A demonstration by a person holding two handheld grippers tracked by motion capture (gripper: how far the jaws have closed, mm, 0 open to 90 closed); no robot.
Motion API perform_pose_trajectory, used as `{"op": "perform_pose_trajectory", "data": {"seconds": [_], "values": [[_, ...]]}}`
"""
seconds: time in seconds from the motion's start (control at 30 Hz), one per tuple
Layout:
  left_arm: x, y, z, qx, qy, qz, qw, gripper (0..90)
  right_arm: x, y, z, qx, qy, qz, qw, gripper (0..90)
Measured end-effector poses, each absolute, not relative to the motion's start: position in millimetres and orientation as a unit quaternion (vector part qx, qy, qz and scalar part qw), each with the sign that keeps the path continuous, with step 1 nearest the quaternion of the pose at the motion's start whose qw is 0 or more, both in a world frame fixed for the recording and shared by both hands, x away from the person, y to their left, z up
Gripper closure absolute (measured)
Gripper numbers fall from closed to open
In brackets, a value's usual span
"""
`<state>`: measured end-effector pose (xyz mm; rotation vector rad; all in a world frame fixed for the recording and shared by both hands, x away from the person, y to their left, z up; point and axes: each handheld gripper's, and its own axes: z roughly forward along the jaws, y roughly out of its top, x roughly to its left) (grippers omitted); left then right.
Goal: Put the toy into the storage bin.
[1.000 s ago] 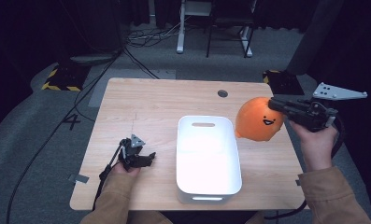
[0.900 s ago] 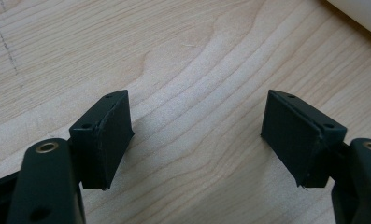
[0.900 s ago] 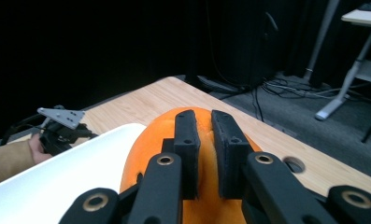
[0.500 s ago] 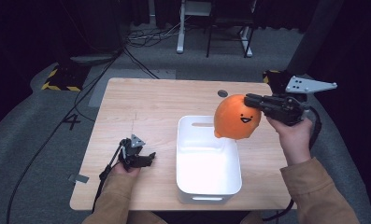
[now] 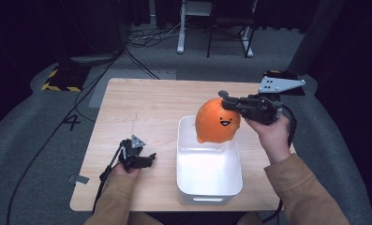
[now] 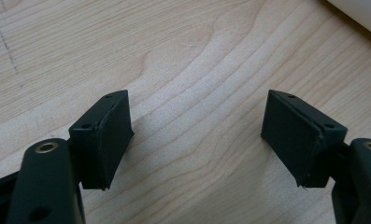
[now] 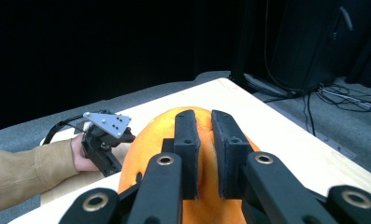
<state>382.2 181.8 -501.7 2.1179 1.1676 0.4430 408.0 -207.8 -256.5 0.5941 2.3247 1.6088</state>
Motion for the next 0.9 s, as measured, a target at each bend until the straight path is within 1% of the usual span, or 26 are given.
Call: {"op": "perform_pose_trajectory", "data": {"seconds": [0.43, 0.9], "values": [[382.4, 181.7, -501.6, 0.812, 0.447, 0.172, 0.334, 24.7, 419.7, -179.2, -273.7, 0.204, 0.811, 0.538, 0.105, 80.8], [382.4, 181.7, -501.5, 0.811, 0.448, 0.172, 0.334, 24.7, 424.5, -157.0, -305.0, 0.206, 0.836, 0.502, 0.082, 80.6]]}}
